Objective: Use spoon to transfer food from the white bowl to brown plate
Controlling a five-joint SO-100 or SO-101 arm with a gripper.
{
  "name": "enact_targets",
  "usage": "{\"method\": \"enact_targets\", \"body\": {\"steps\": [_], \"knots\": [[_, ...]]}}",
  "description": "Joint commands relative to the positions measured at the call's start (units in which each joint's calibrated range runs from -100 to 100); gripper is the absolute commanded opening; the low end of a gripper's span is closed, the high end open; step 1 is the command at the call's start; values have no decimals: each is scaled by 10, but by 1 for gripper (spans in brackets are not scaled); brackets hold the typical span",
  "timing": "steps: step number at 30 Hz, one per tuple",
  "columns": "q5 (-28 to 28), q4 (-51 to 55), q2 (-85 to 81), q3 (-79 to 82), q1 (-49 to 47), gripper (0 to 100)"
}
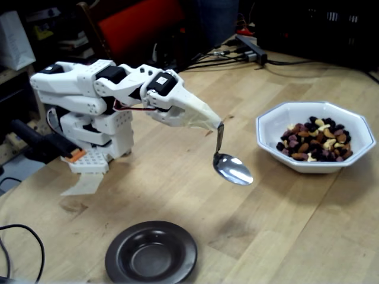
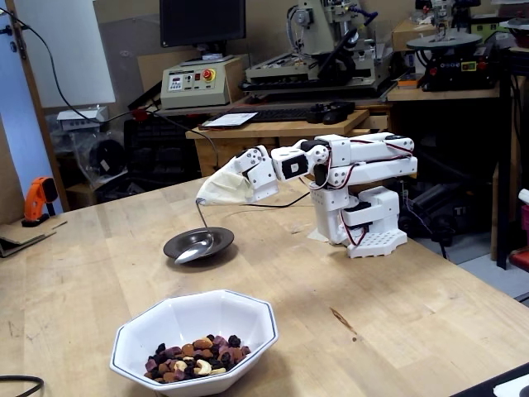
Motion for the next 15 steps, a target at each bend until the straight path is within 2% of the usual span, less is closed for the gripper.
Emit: {"method": "enact_targets", "body": {"steps": [1,8,15], "knots": [[2,-20,-10,-2,-3,4],[2,-24,-8,-3,-1,4],[2,-148,-9,-3,-3,4]]}}
